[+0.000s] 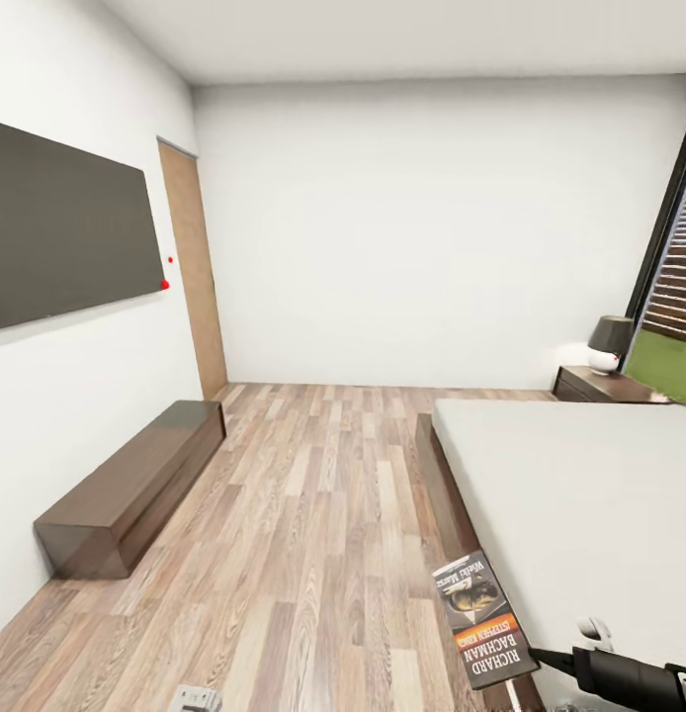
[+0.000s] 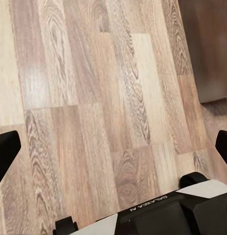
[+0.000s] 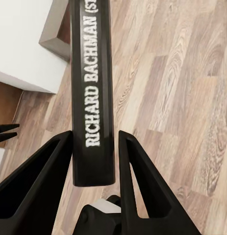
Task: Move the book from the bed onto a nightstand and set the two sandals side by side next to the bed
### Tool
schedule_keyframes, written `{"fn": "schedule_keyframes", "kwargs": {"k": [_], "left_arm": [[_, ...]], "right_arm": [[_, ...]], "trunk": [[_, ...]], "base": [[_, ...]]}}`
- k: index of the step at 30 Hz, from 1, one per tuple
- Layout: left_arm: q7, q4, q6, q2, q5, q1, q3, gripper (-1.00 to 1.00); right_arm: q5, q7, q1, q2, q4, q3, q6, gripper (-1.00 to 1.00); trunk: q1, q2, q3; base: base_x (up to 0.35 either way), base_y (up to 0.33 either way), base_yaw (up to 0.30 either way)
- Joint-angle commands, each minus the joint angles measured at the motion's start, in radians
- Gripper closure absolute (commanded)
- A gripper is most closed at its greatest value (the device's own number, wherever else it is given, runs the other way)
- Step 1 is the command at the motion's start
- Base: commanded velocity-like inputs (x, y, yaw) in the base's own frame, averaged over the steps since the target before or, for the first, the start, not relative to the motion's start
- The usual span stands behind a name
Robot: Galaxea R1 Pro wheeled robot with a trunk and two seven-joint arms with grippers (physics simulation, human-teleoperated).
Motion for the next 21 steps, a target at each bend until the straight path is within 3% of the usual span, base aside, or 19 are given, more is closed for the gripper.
{"fn": "schedule_keyframes", "kwargs": {"k": [1, 21], "left_arm": [[-0.002, 0.000, -0.005, 0.000, -0.011, 0.000, 0.007, -1.00], [-0.002, 0.000, -0.005, 0.000, -0.011, 0.000, 0.007, -1.00]], "right_arm": [[-0.012, 0.002, -0.001, -0.001, 0.000, 0.004, 0.010, 1.00], [-0.012, 0.001, -0.001, -0.001, 0.000, 0.004, 0.009, 1.00]], "trunk": [[0.000, -0.002, -0.002], [0.000, -0.002, -0.003]], "base": [[0.000, 0.000, -0.158], [0.000, 0.000, -0.014]]}}
